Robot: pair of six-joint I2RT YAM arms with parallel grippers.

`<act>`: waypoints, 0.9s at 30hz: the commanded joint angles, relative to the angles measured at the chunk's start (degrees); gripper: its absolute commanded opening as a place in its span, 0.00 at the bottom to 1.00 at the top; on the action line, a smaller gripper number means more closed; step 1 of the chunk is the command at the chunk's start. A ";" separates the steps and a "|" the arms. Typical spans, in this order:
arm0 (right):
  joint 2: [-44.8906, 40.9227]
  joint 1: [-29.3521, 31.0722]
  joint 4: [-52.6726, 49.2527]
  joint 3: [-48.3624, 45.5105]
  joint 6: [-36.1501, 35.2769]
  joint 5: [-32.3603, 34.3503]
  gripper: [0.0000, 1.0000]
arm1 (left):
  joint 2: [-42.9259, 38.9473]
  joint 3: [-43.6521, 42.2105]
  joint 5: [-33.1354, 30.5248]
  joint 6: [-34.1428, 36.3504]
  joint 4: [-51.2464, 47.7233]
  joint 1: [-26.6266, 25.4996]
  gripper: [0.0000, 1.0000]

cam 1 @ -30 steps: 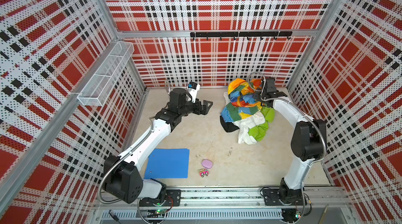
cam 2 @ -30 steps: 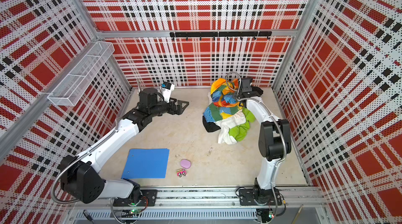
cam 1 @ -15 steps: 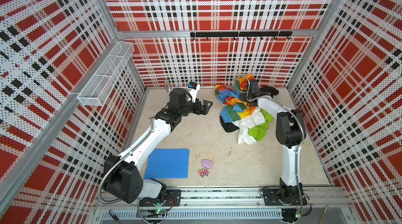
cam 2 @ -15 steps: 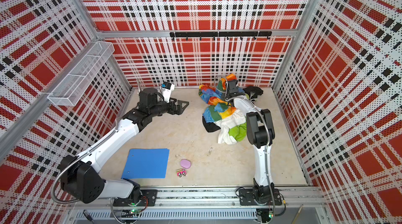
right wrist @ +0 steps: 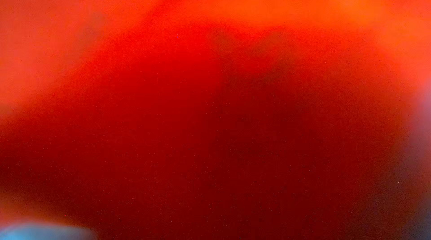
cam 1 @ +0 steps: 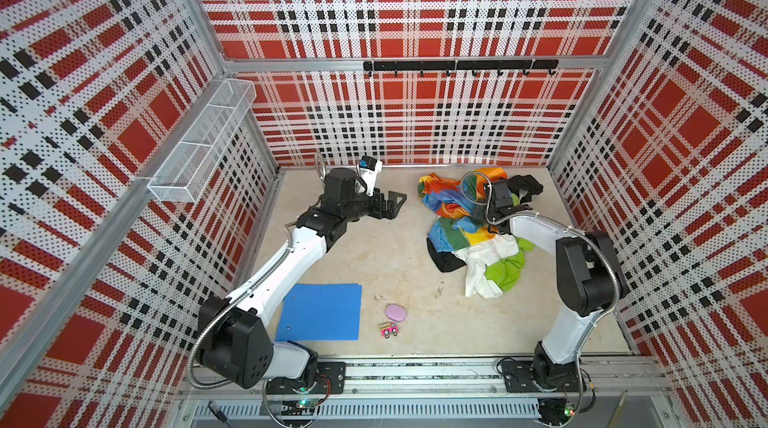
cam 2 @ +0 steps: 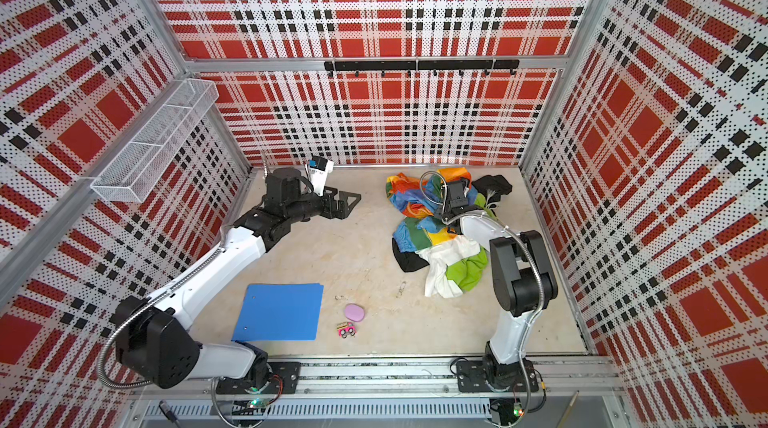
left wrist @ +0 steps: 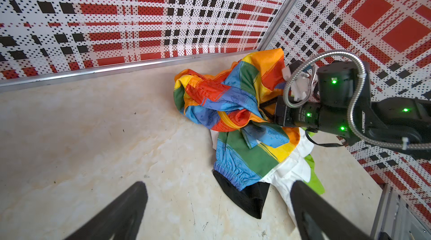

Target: Pick out a specific cloth from the pile

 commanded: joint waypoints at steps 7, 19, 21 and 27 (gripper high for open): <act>-18.86 -0.95 -3.23 -5.94 -2.80 -3.34 0.71 | -2.66 -0.04 0.64 1.58 0.56 -1.63 0.99; -37.29 -16.64 -3.86 -25.12 -1.74 -16.51 0.77 | -2.14 -0.99 10.47 1.72 2.47 -3.16 0.99; -37.14 -19.71 -2.67 -27.40 -1.75 -20.55 0.77 | -1.88 -1.03 11.36 1.86 2.53 -3.29 0.99; -31.48 -24.99 3.99 -29.10 -1.43 -26.51 0.90 | -1.52 -1.46 10.96 2.25 2.82 -3.64 0.99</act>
